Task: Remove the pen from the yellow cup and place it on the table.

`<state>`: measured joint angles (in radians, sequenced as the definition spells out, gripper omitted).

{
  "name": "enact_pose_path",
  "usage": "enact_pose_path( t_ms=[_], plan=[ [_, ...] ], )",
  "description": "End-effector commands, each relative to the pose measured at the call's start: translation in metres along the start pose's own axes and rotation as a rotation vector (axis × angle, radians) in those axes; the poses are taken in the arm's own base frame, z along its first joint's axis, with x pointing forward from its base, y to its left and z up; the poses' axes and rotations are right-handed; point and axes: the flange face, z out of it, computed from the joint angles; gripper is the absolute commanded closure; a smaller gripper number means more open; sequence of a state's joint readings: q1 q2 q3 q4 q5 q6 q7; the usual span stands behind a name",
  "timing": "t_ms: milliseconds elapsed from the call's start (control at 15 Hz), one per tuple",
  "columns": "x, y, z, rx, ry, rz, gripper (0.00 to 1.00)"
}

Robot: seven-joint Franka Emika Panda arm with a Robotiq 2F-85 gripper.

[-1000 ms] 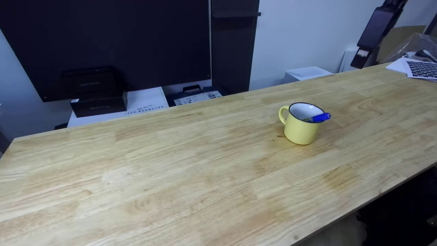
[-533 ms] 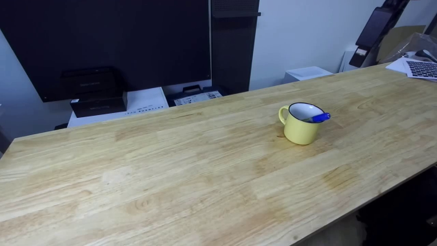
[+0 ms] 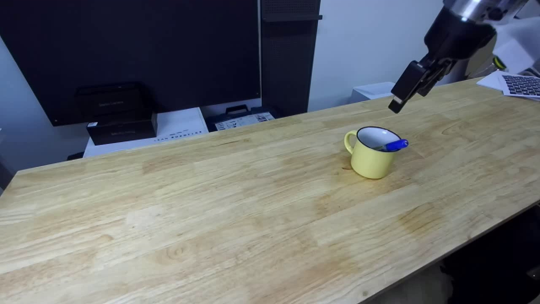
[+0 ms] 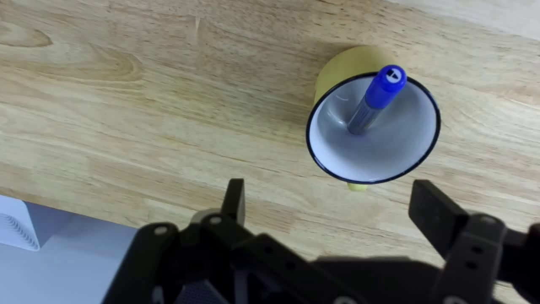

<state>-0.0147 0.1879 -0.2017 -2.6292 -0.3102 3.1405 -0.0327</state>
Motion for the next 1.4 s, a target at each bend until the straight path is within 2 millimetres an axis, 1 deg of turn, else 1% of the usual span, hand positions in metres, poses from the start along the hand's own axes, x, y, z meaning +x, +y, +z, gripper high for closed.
enact_pose_path(
  t_ms=[0, 267, 400, 533, 667, 733, 800, 1000, 1200, 1333],
  plan=[
    [-0.001, -0.012, 0.026, -0.010, -0.003, 0.047, 0.00],
    [-0.019, -0.043, 0.051, 0.021, -0.074, 0.025, 0.00],
    [-0.022, -0.056, 0.059, 0.032, -0.092, 0.025, 0.00],
    [-0.021, -0.063, 0.064, 0.040, -0.101, 0.033, 0.00],
    [-0.020, -0.067, 0.067, 0.044, -0.102, 0.040, 0.00],
    [-0.019, -0.067, 0.067, 0.046, -0.097, 0.042, 0.25],
    [-0.018, -0.066, 0.066, 0.046, -0.092, 0.041, 0.26],
    [-0.015, -0.065, 0.062, 0.046, -0.073, 0.045, 0.47],
    [-0.017, -0.062, 0.054, 0.047, -0.056, 0.057, 0.69],
    [-0.019, -0.060, 0.048, 0.046, -0.038, 0.065, 0.81]
  ],
)
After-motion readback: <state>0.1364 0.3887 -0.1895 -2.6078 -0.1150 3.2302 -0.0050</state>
